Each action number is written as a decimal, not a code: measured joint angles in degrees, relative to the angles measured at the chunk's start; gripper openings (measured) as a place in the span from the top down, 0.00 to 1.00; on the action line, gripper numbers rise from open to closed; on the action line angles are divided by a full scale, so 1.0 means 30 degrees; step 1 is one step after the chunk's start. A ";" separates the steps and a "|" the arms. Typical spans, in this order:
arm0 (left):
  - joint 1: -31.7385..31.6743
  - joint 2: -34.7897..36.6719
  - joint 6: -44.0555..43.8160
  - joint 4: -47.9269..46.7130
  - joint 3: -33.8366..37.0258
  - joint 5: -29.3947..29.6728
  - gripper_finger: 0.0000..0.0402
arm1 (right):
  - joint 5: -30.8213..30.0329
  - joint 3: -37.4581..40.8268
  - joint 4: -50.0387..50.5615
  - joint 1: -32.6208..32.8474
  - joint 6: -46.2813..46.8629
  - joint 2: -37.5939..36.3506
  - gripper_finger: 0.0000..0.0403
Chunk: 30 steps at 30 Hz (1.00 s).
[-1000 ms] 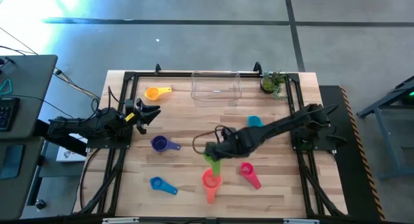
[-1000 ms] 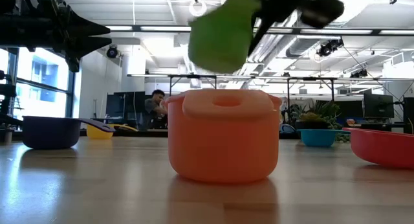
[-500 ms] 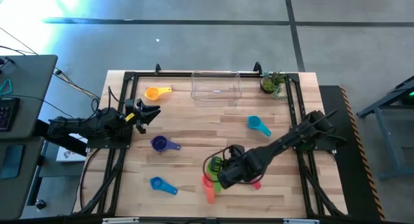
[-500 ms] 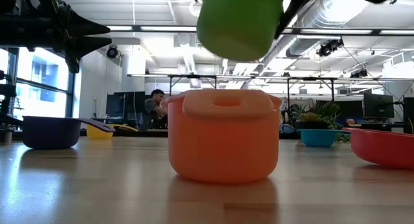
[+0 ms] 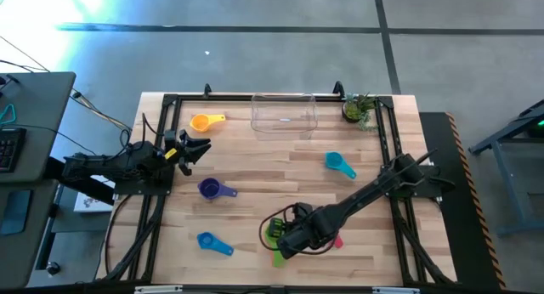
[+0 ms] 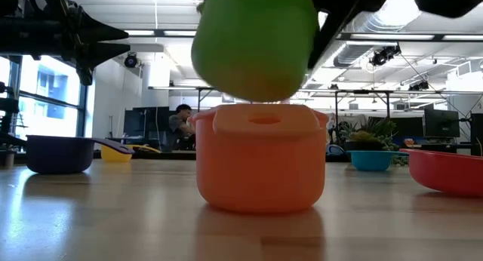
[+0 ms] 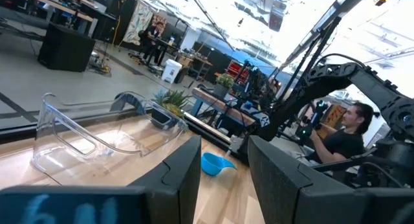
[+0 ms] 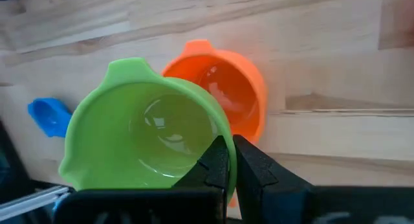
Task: Nest measuring cups in basket
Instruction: Stack the green measuring cup on top of the orange measuring cup
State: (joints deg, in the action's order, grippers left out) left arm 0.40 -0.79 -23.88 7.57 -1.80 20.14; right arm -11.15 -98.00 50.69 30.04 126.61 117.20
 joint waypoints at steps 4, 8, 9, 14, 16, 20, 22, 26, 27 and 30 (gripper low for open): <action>0.0000 0.0000 0.0000 -0.0004 0.0000 0.0000 0.71 | 0.0291 -0.0516 0.0483 -0.0149 0.0004 0.0711 0.99; 0.0004 0.0001 0.0000 0.0000 0.0000 0.0000 0.71 | 0.0603 -0.0626 0.0672 -0.0174 0.0167 0.0955 0.99; 0.0000 0.0004 0.0000 -0.0007 0.0000 0.0000 0.71 | 0.0712 -0.0631 0.0911 -0.0174 0.0198 0.0965 0.99; 0.0000 0.0002 0.0004 -0.0007 0.0000 0.0000 0.71 | 0.1076 -0.0631 0.1649 -0.0174 0.0320 0.0965 0.99; 0.0000 0.0004 0.0007 -0.0007 0.0000 0.0000 0.71 | 0.1194 -0.0631 0.1520 -0.0174 0.0313 0.0965 0.99; 0.0006 -0.0002 0.0007 -0.0007 0.0000 0.0000 0.71 | 0.1221 -0.0631 0.1567 -0.0182 0.0313 0.0965 0.99; 0.0003 -0.0003 0.0007 -0.0007 0.0000 0.0000 0.71 | 0.1221 -0.0631 0.1605 -0.0179 0.0354 0.0965 0.99; 0.0000 0.0000 0.0007 -0.0007 0.0000 0.0000 0.71 | 0.1244 -0.0631 0.2102 -0.0263 0.0437 0.0965 0.99; 0.0004 0.0003 0.0007 -0.0007 0.0000 0.0000 0.71 | 0.1322 -0.0631 0.2245 -0.0290 0.0423 0.0965 0.99; 0.0007 0.0003 0.0007 -0.0007 0.0000 0.0000 0.71 | 0.1379 -0.0631 0.2529 -0.0405 0.0287 0.0965 0.99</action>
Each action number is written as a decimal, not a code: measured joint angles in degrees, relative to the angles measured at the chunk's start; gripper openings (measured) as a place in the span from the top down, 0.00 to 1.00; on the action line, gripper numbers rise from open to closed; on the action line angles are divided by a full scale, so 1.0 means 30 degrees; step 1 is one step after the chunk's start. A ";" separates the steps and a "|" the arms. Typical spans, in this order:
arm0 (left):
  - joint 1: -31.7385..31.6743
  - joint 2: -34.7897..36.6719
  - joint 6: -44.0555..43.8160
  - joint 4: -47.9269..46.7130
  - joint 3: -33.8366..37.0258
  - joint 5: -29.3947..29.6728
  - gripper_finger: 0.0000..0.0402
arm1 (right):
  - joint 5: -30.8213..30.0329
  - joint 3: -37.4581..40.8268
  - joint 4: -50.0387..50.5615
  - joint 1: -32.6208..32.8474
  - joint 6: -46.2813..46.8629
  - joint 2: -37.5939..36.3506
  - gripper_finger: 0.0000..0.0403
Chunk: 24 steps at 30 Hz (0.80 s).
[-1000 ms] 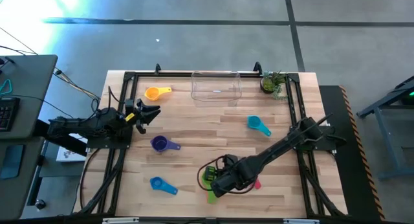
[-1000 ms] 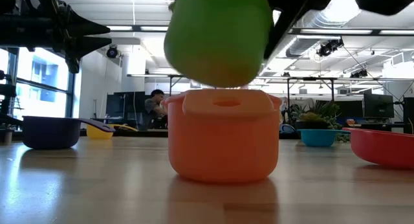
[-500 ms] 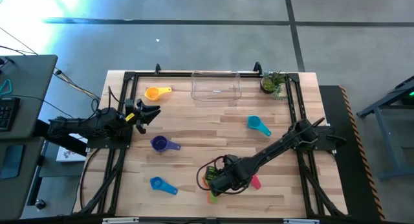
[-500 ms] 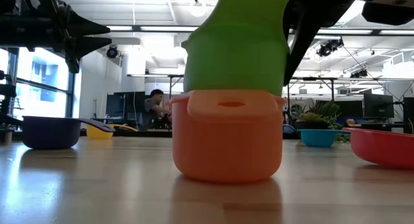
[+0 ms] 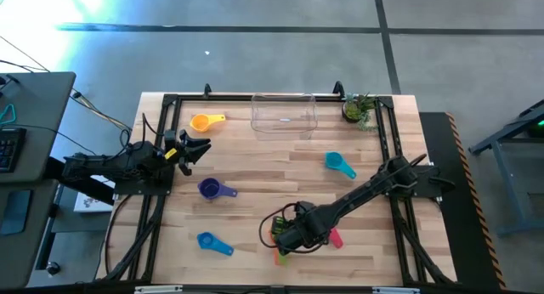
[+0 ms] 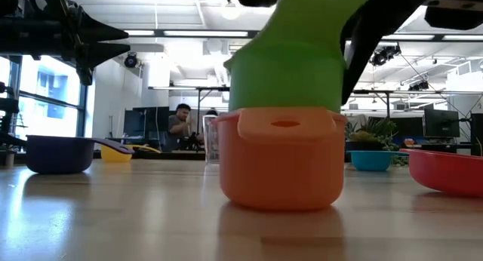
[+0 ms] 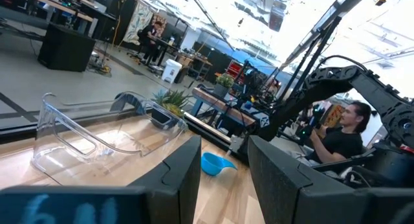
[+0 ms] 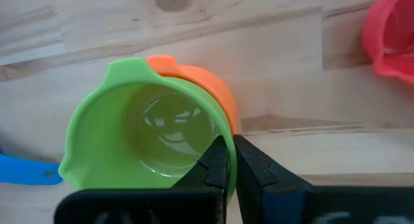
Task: Nest measuring cups in basket
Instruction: Stack the green measuring cup on top of the orange measuring cup
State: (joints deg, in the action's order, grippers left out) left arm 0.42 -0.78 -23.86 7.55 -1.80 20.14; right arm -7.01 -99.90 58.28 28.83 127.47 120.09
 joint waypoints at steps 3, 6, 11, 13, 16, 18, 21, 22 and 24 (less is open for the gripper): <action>-0.0005 0.0001 0.0000 -0.0003 0.0000 0.0002 0.71 | -0.0231 0.0000 0.0541 -0.0151 -0.0077 0.0000 0.99; -0.0001 -0.0005 0.0006 -0.0007 0.0000 0.0000 0.71 | -0.0100 0.0000 0.0876 -0.0338 -0.0166 0.0000 0.99; -0.0007 -0.0005 0.0001 -0.0007 0.0000 0.0000 0.71 | 0.0121 0.0000 0.0777 -0.0377 -0.0458 0.0000 0.99; -0.0005 0.0001 0.0000 -0.0007 0.0000 0.0007 0.71 | 0.0305 0.0000 0.0774 -0.0374 -0.0450 0.0000 0.99; 0.0000 -0.0001 0.0000 -0.0007 0.0000 0.0000 0.71 | 0.0462 0.0000 0.0774 -0.0389 -0.0448 0.0000 0.99; 0.0001 0.0001 0.0000 0.0000 0.0000 0.0000 0.71 | 0.0483 0.0000 0.0774 -0.0396 -0.0448 0.0000 0.99; -0.0002 -0.0007 0.0003 -0.0005 0.0000 0.0003 0.71 | 0.0483 0.0000 0.0767 -0.0403 -0.0440 0.0000 0.99; -0.0002 -0.0003 0.0003 -0.0007 0.0000 0.0003 0.71 | 0.0483 0.0000 0.0767 -0.0403 -0.0440 0.0000 0.99; -0.0007 -0.0004 0.0001 -0.0006 0.0000 0.0002 0.71 | 0.0479 0.0000 0.0767 -0.0403 -0.0440 0.0000 0.99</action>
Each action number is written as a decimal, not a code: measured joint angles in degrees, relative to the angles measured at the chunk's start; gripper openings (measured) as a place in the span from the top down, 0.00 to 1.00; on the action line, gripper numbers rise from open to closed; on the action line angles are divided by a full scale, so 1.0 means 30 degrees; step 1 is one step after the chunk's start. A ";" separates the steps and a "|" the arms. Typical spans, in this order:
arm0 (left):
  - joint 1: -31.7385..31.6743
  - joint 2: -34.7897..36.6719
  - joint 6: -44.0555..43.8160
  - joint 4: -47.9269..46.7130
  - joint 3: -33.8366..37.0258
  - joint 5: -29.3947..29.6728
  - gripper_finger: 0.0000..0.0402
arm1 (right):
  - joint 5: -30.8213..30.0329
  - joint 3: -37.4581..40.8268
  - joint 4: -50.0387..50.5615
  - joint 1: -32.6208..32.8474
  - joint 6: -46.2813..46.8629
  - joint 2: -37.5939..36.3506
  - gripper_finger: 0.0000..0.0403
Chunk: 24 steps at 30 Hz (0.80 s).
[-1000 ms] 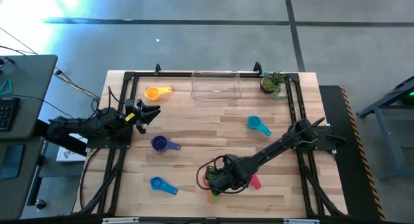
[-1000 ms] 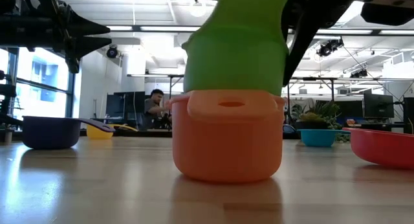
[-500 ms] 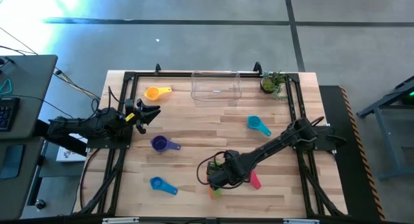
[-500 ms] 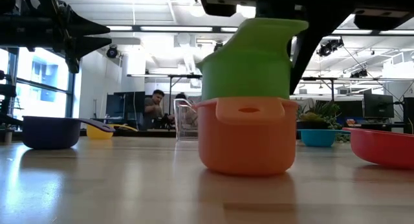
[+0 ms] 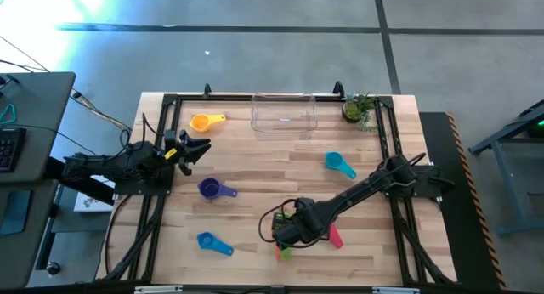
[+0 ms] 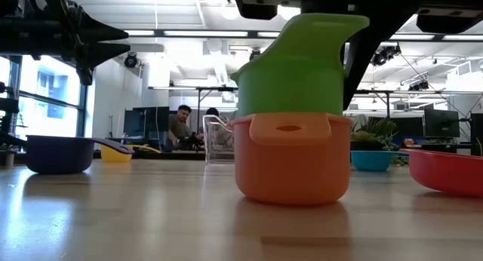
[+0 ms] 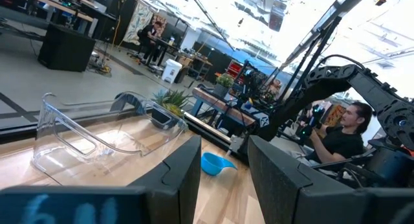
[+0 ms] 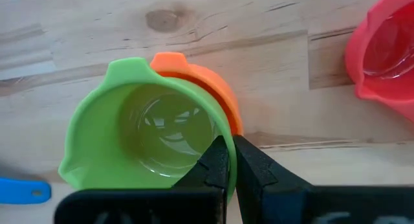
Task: Nest measuring cups in basket
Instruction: Stack the green measuring cup on top of the orange measuring cup
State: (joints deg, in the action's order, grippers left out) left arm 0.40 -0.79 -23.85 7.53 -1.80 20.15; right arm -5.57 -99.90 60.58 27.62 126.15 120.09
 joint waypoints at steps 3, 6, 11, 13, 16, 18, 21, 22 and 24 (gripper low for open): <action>0.0000 0.0005 -0.0001 0.0002 0.0000 -0.0002 0.71 | -0.0003 0.0000 -0.0007 0.0000 -0.0005 0.0000 0.98; 0.0003 0.0005 0.0001 -0.0001 0.0000 0.0002 0.71 | -0.0003 0.0000 -0.0009 0.0000 0.0000 0.0000 0.92; 0.0000 0.0004 0.0005 0.0005 0.0000 -0.0001 0.71 | -0.0004 0.0000 -0.0075 0.0000 0.0452 0.0000 0.81; 0.0000 0.0005 0.0006 0.0006 0.0000 -0.0002 0.71 | -0.0034 0.0000 -0.0165 0.0000 0.0452 0.0000 0.78; 0.0004 0.0005 0.0003 0.0004 0.0000 0.0000 0.71 | -0.0125 0.0000 -0.0389 0.0000 0.0452 -0.0007 0.75; 0.0000 -0.0002 0.0003 0.0002 0.0000 -0.0002 0.71 | -0.0062 0.0000 -0.0655 0.0000 0.0452 -0.0036 0.74; 0.0000 0.0002 0.0002 0.0004 0.0000 0.0001 0.71 | 0.0021 -0.0068 -0.1000 0.0042 0.0452 -0.0234 0.74; 0.0000 0.0005 -0.0001 0.0006 0.0000 0.0004 0.71 | 0.0006 -0.0227 -0.0970 0.0100 0.0444 -0.0275 0.74; 0.0000 0.0005 0.0002 0.0006 0.0000 0.0001 0.71 | -0.0067 -0.0696 -0.0876 0.0273 0.0375 -0.0309 0.74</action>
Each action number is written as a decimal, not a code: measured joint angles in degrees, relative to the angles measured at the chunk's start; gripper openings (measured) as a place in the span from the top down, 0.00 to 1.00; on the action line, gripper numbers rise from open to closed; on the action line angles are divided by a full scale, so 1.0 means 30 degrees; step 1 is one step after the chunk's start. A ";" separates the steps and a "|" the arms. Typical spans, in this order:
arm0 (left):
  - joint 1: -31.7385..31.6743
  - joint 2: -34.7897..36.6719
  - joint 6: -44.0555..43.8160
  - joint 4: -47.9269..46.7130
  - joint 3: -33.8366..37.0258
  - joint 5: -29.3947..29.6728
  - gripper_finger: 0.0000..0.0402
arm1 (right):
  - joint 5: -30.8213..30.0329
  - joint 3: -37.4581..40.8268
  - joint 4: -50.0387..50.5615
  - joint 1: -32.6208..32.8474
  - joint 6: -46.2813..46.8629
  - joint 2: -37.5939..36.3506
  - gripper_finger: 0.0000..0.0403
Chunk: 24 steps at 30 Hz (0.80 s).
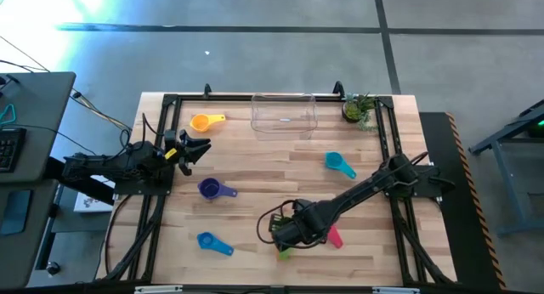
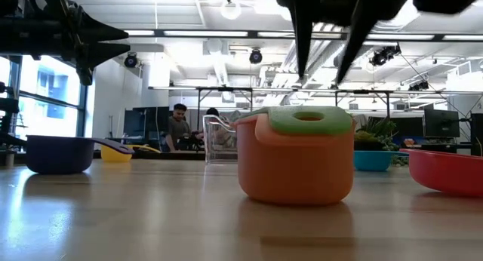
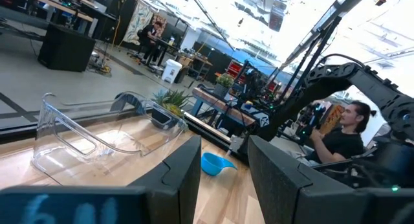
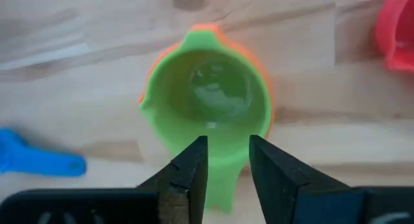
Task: Nest measuring cups in basket
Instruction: Stack the green measuring cup on top of the orange measuring cup
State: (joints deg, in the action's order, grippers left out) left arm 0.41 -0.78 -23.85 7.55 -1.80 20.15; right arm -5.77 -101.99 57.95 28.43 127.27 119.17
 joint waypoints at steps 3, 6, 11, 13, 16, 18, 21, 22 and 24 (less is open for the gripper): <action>0.0000 -0.0007 -0.0003 0.0000 0.0000 0.0003 0.71 | -0.0002 -0.0679 0.0001 0.0368 -0.0280 -0.0004 0.74; 0.0002 -0.0006 -0.0003 0.0000 0.0000 -0.0001 0.71 | 0.0093 -0.0841 -0.0122 0.0855 0.0002 -0.0011 0.74; 0.0000 -0.0001 -0.0003 0.0000 0.0000 -0.0004 0.71 | 0.0134 -0.0340 -0.0822 0.1685 0.0565 0.0178 0.74; 0.0001 0.0000 -0.0003 0.0000 0.0000 -0.0004 0.71 | 0.0106 -0.0243 -0.1238 0.1883 0.0518 0.0543 0.74; 0.0004 -0.0003 -0.0003 0.0000 0.0000 -0.0004 0.71 | 0.0172 -0.0236 -0.1765 0.2007 0.0492 0.1173 0.74; 0.0002 0.0000 -0.0003 -0.0005 0.0000 -0.0004 0.71 | 0.0321 -0.0231 -0.2147 0.2000 0.0476 0.1659 0.74; 0.0000 -0.0004 -0.0003 -0.0007 0.0000 -0.0004 0.71 | 0.0571 -0.0210 -0.2449 0.1908 0.0520 0.2046 0.74; 0.0000 -0.0004 -0.0003 -0.0001 0.0000 -0.0004 0.71 | 0.0750 -0.0209 -0.2453 0.1898 0.0541 0.2119 0.74; 0.0000 -0.0007 -0.0003 -0.0007 0.0000 -0.0004 0.71 | 0.0989 -0.0207 -0.2417 0.1898 0.0485 0.2210 0.74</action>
State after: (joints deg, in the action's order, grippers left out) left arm 0.40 -0.80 -23.86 7.53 -1.80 20.14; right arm -2.81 -102.61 50.70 34.13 128.73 125.80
